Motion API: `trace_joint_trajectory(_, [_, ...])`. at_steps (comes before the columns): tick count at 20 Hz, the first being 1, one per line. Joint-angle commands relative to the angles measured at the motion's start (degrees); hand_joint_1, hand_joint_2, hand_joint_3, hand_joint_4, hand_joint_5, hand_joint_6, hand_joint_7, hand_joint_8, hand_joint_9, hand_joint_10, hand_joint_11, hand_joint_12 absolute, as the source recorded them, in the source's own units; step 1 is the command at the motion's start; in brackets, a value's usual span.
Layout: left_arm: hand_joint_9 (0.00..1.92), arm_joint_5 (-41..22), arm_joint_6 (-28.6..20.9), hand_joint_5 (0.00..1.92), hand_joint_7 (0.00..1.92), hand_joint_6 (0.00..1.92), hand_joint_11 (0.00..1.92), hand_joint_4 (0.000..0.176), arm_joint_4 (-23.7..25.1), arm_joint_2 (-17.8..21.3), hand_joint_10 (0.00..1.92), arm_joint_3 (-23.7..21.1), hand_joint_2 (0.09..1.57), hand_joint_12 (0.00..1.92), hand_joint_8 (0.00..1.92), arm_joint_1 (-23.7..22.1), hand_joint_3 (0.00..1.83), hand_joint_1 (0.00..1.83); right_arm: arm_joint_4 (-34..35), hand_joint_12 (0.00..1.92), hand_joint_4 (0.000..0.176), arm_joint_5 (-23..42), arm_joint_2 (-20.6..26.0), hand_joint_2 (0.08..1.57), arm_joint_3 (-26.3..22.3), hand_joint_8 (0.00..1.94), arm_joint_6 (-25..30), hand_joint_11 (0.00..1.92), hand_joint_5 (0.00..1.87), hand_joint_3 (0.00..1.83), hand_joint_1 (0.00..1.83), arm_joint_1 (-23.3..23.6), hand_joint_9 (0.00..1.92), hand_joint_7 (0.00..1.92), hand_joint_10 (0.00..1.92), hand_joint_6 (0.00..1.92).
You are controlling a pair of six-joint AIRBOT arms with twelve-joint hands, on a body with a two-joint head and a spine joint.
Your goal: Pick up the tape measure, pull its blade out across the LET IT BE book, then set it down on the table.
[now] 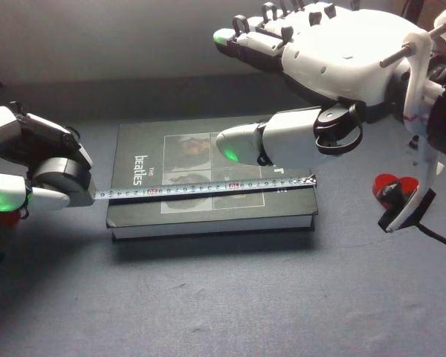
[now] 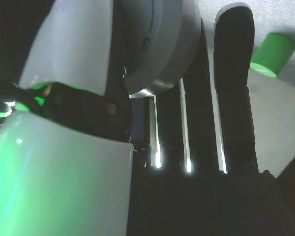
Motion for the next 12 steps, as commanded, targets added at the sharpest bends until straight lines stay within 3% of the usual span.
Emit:
trace_joint_trajectory(1, [0.95,-6.52,-0.75,0.99,1.02,0.68,0.86,0.000,-2.34,-0.12,1.32,0.55,1.10,1.29,0.97,-0.37,0.00,1.38,-3.55,0.38,0.119,1.87,0.01,1.07,-0.01,0.00,0.26,0.00,0.03,0.00,0.15,0.21,0.02,0.02,0.00,0.00])
trace_joint_trajectory(3, [0.97,-6.94,-0.75,1.01,1.05,0.64,0.86,0.000,-2.26,-0.12,1.30,0.45,1.09,1.29,0.93,-0.64,0.00,1.39,-3.68,0.38,0.119,1.96,-0.04,1.06,-0.01,0.00,0.26,0.00,0.04,0.00,0.17,0.07,0.03,0.02,0.00,0.01])
trace_joint_trajectory(5, [0.90,-7.06,-0.62,0.93,0.97,0.80,0.86,0.000,-1.95,0.29,1.35,-0.26,1.12,1.30,1.03,-1.59,0.00,1.37,-3.71,0.38,0.119,2.06,-0.04,1.06,-0.01,0.00,0.26,0.00,0.04,0.00,0.17,0.05,0.03,0.02,0.00,0.01])
trace_joint_trajectory(8, [0.89,-4.10,0.68,0.92,0.96,0.81,0.86,0.000,-1.30,3.26,1.36,-3.84,1.13,1.30,1.04,-5.04,0.00,1.37,-4.02,0.38,0.119,2.07,-0.05,1.07,-0.01,0.00,0.26,0.00,0.04,0.00,0.17,-0.02,0.03,0.03,0.00,0.00])
trace_joint_trajectory(12, [0.89,-0.47,3.80,0.94,0.95,0.79,0.87,0.000,-2.37,8.94,1.36,-11.94,1.13,1.30,1.05,-7.78,0.00,1.37,-4.30,0.39,0.119,2.25,-0.05,1.07,-0.01,0.00,0.22,0.00,0.03,0.00,0.17,-0.07,0.03,0.03,0.00,0.00])
